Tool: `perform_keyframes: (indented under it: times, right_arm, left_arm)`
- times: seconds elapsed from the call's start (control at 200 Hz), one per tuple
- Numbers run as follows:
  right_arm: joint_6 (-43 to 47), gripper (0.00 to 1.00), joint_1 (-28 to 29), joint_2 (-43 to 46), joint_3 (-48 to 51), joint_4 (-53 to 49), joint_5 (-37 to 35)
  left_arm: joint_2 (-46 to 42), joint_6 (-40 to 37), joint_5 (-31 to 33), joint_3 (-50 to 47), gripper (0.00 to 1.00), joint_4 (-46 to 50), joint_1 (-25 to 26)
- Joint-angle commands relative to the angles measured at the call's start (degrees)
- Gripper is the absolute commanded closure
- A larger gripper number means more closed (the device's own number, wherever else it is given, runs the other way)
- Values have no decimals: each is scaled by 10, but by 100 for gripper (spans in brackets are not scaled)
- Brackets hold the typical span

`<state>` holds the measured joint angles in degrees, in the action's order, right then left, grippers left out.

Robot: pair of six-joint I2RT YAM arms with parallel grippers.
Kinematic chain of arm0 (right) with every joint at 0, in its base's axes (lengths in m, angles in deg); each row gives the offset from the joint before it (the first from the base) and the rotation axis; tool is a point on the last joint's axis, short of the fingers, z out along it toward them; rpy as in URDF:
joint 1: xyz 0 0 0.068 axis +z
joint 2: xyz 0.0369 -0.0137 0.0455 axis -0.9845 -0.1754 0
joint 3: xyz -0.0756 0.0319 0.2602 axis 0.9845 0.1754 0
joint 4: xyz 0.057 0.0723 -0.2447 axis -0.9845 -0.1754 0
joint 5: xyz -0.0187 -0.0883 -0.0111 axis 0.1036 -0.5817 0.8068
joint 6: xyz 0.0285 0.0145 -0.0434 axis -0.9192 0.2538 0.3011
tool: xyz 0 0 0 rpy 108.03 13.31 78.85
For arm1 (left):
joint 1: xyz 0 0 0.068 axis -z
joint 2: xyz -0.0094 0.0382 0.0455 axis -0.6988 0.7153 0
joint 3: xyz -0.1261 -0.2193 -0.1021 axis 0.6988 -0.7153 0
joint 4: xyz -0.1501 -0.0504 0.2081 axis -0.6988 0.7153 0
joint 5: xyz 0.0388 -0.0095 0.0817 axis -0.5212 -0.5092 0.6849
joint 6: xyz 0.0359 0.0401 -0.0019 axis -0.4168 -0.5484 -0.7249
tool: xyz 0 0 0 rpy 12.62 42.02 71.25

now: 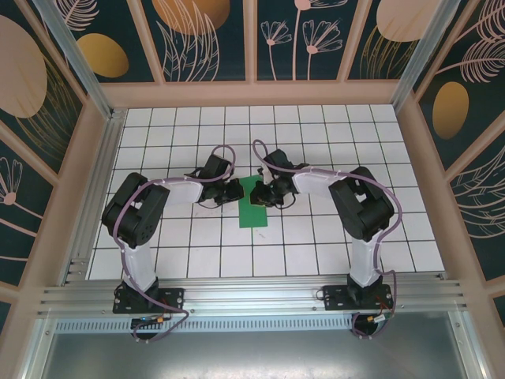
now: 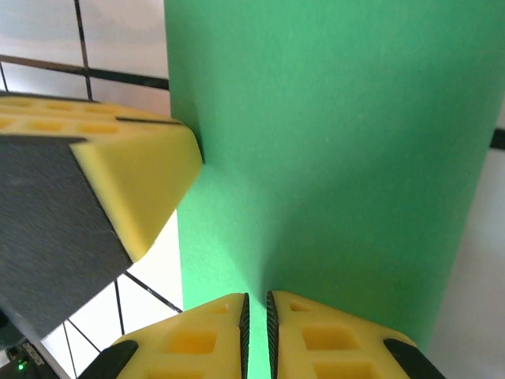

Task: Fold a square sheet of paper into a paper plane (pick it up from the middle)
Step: Fold the square sheet of paper in half at the center of the table.

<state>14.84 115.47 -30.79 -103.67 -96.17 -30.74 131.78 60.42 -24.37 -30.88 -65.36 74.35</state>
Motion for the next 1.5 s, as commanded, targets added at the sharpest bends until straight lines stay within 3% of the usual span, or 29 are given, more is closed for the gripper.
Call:
perform_keyframes:
  times: [0.0,0.26,0.535,0.811,1.116,1.321,1.496]
  right_arm:
    - [0,82,-5,-6,17,17,21]
    - [-1,82,-19,-10,39,26,16]
    - [-13,82,-5,49,81,31,60]
    - [-18,83,-4,18,110,28,24]
    - [-24,83,7,79,155,62,81]
    - [-29,84,8,65,183,57,58]
    - [-24,83,11,119,185,59,77]
  left_arm:
    - [36,-13,54,-7,89,45,0]
    - [39,-15,64,-5,89,51,0]
    - [39,-15,70,-7,90,55,0]
    - [39,-12,72,-10,90,52,0]
    - [39,-10,74,-10,90,50,0]
    - [39,-10,75,-10,91,49,0]
    - [38,-9,76,-10,91,50,0]
